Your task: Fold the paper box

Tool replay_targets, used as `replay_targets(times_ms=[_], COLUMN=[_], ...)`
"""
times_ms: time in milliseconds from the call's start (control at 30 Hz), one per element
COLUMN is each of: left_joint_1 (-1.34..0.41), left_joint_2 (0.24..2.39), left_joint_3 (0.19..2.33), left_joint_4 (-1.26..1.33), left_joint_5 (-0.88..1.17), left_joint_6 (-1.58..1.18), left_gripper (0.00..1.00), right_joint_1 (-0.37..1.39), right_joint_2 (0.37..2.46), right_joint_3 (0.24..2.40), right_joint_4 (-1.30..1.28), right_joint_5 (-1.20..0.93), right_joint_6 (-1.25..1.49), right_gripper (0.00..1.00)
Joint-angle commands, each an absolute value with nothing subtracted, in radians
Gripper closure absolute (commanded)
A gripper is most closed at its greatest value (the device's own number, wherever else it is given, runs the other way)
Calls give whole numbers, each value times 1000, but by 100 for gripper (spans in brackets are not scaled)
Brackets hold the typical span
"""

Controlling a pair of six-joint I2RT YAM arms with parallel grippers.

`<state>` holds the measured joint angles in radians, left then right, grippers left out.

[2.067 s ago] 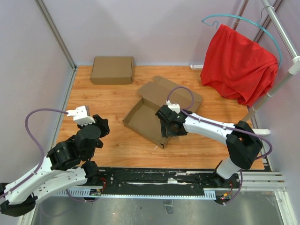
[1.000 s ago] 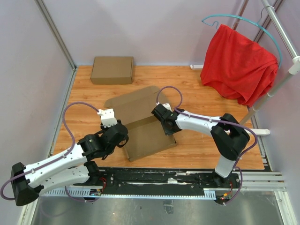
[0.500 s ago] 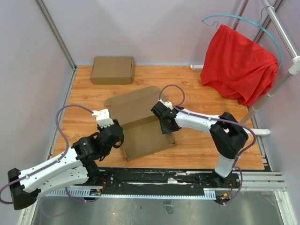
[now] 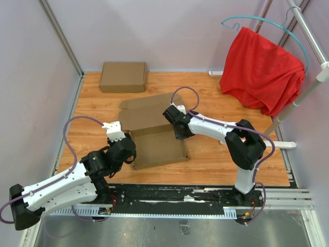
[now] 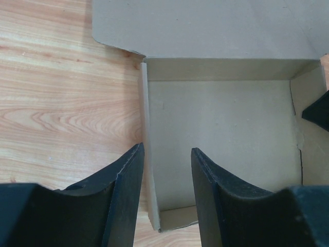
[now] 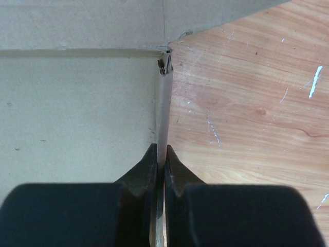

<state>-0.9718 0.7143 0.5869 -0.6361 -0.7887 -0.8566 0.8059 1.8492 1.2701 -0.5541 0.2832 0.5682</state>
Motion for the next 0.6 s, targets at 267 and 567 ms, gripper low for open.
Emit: replay_targets(times_ms=[267,567], left_joint_1=[-969,-969], left_joint_2=[729,694], left_joint_3=[593,579], left_joint_4=[-623,-628], left_joint_5=[-808,-811], left_joint_6=[-847,-850], left_gripper=[53,53], right_joint_1=[796,803], right_joint_2=[1941,1970], right_joint_3=[1293,1232], right_joint_4=[-657,-597], right_joint_5=[378,335], right_joint_6=[606,626], right_gripper=[76,97])
